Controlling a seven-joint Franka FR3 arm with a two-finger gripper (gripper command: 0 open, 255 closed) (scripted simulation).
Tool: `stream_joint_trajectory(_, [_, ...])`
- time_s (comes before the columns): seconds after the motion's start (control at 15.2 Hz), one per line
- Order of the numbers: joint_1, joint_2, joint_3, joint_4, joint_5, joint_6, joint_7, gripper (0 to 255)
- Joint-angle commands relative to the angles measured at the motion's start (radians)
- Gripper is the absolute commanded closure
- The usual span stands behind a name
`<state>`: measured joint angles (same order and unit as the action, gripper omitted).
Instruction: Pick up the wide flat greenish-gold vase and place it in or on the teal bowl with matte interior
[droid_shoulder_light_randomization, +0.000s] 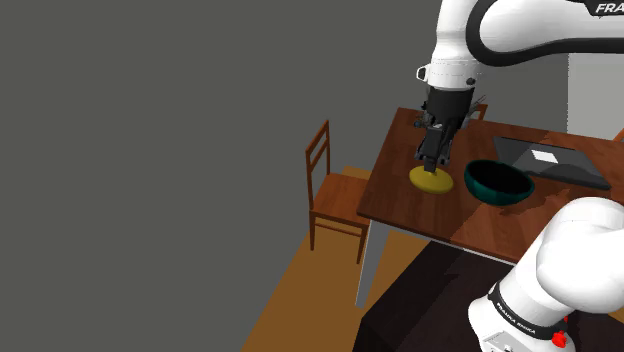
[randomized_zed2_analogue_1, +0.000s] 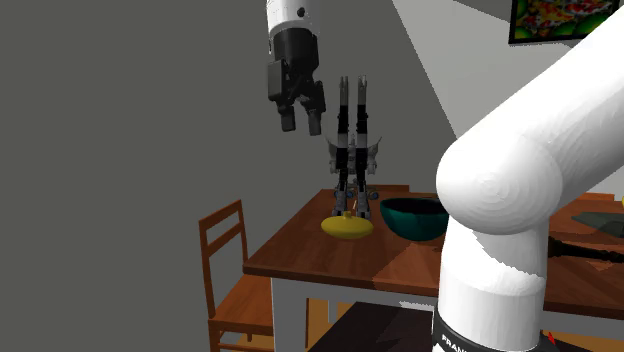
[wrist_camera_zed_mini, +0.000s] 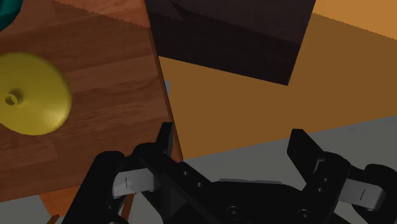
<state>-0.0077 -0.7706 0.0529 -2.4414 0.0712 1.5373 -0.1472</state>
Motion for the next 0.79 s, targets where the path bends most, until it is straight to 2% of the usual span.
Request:
stream_joint_trajectory(0.0, [0.0, 0.0, 0.0, 0.0, 0.0, 0.0, 0.0, 0])
stream_joint_trajectory(0.4, [-0.047, 0.037, -0.094, -0.092, -0.105, 0.151, -0.134, 0])
stream_joint_trajectory(0.73, [-0.089, 0.112, -0.176, -0.132, -0.186, 0.294, -0.239, 0])
